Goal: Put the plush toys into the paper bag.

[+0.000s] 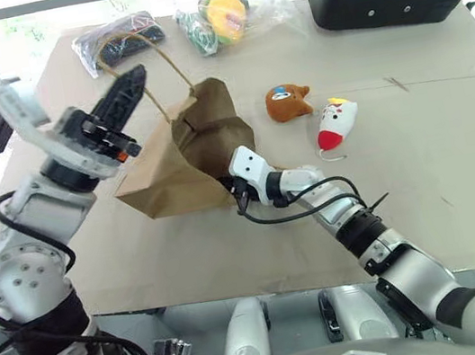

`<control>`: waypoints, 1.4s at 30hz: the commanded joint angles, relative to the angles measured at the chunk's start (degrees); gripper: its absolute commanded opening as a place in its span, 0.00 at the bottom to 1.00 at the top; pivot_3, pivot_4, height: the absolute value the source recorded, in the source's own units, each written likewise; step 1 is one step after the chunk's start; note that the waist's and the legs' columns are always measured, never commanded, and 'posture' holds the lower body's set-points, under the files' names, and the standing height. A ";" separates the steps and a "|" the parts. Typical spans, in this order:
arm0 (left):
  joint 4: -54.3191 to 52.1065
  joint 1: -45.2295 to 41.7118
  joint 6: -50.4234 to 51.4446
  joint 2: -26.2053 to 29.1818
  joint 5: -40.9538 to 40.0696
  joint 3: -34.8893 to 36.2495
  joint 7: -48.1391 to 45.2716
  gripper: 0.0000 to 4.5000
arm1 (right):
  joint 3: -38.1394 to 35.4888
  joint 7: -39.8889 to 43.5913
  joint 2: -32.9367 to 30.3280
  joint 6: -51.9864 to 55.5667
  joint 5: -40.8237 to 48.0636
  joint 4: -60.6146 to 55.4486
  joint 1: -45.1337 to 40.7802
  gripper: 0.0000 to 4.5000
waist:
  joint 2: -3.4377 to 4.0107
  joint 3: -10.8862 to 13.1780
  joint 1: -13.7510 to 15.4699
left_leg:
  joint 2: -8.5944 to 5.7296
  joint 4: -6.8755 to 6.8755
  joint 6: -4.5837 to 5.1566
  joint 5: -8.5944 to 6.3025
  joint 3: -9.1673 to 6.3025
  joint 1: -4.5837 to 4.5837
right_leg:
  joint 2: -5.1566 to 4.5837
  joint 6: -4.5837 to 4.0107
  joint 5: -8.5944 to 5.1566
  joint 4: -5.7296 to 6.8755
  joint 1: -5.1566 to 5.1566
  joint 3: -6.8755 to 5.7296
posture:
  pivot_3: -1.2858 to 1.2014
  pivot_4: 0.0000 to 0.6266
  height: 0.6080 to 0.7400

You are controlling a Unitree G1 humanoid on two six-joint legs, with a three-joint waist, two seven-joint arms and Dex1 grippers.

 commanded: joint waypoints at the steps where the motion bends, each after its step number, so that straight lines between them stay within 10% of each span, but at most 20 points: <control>1: -2.01 1.23 -2.97 1.80 2.72 1.54 -2.24 0.00 | -0.31 0.10 -2.79 3.17 -1.62 -0.84 0.68 0.00 | 0.00 0.00 0.05 | 0.00 0.00 0.00 0.00 -0.01 -0.01 | 0.00 0.00 0.00 0.00 -0.01 -0.01 | 0.52 0.24 1.00; 11: -2.98 -2.70 -9.46 0.30 6.32 1.61 -1.92 0.00 | 1.08 4.09 -5.61 6.26 -1.48 -5.97 0.80 0.00 | -0.04 0.03 -0.18 | 0.01 0.01 0.00 0.00 -0.08 -0.14 | 0.01 0.00 0.00 -0.01 -0.08 -0.08 | 0.52 0.24 1.00; 20: -7.45 11.53 -14.95 -4.38 15.65 -4.81 -7.74 0.00 | -4.99 6.01 -5.86 9.37 6.66 -19.04 3.64 0.00 | -0.01 0.07 -0.02 | 0.02 -0.08 -0.01 0.00 -0.08 -0.30 | 0.01 0.00 0.00 -0.17 -0.18 -0.11 | 0.52 0.24 1.00; 29: -7.17 13.19 -17.67 -6.27 16.79 -5.50 -9.49 0.00 | -14.74 4.68 -14.73 26.56 16.38 -43.88 2.70 0.71 | 0.03 0.12 -0.05 | 0.02 -0.07 0.00 0.00 -0.07 -0.49 | 0.01 0.00 0.00 -0.18 -0.36 -0.07 | 0.52 0.24 1.00; 39: -3.07 8.21 -18.79 -8.59 16.14 -5.13 -8.13 0.00 | -13.28 -6.89 -12.73 14.05 3.41 11.85 -22.29 0.71 | -0.02 0.09 -0.45 | 0.03 -0.11 0.01 0.01 0.03 -0.47 | 0.05 -0.03 0.02 -0.20 -0.41 0.03 | 0.52 0.24 1.00; 42: -3.83 7.58 -18.83 -9.13 15.81 -5.08 -6.95 0.00 | -11.85 -5.96 -11.23 7.80 0.30 26.27 -26.23 0.53 | -0.02 0.11 -0.43 | 0.03 -0.17 0.00 0.01 0.13 -0.63 | 0.02 -0.02 0.02 -0.28 -0.55 0.09 | 0.52 0.24 1.00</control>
